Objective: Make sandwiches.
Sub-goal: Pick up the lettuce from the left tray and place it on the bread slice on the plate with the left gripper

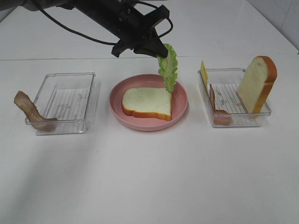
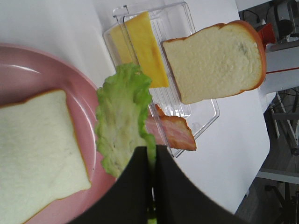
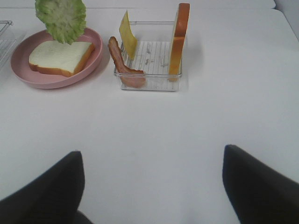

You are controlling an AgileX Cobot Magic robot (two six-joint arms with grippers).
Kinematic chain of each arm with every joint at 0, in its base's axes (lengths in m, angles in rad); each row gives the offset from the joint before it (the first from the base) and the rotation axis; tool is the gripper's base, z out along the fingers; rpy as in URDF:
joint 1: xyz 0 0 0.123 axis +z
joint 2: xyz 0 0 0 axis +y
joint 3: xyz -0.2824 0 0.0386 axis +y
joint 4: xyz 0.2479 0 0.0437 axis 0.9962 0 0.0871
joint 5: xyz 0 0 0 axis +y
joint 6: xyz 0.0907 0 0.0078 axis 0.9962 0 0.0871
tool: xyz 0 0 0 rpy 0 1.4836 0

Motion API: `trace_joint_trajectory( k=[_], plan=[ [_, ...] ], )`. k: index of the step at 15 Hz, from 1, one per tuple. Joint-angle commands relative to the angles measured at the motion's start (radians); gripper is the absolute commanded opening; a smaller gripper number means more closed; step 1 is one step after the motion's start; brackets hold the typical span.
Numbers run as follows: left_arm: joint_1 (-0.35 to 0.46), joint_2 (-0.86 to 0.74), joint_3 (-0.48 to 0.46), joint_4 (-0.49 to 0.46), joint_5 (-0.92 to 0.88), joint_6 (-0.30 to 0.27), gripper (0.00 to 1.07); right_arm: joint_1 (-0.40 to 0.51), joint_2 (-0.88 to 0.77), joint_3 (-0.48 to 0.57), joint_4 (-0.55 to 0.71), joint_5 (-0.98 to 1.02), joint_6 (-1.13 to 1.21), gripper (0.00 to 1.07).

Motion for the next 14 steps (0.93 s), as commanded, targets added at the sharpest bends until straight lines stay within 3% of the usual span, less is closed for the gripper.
trace_joint_trajectory(
  k=[1, 6, 10, 12, 14],
  plan=[
    [-0.01, 0.044, -0.004, -0.013, -0.011, 0.009, 0.0, -0.002, -0.011, 0.001, 0.002, -0.012, 0.006, 0.76],
    [0.009, 0.075, -0.004, 0.07, 0.025, -0.005, 0.0, -0.002, -0.011, 0.001, 0.002, -0.012, 0.006, 0.76],
    [0.009, 0.073, -0.004, 0.204, 0.037, -0.11, 0.0, -0.002, -0.011, 0.001, 0.002, -0.012, 0.006, 0.76],
    [0.009, 0.073, -0.004, 0.252, 0.037, -0.129, 0.0, -0.002, -0.011, 0.001, 0.002, -0.012, 0.006, 0.76],
    [0.009, 0.073, -0.004, 0.263, 0.037, -0.129, 0.09, -0.002, -0.011, 0.001, 0.002, -0.012, 0.006, 0.76]
  ],
)
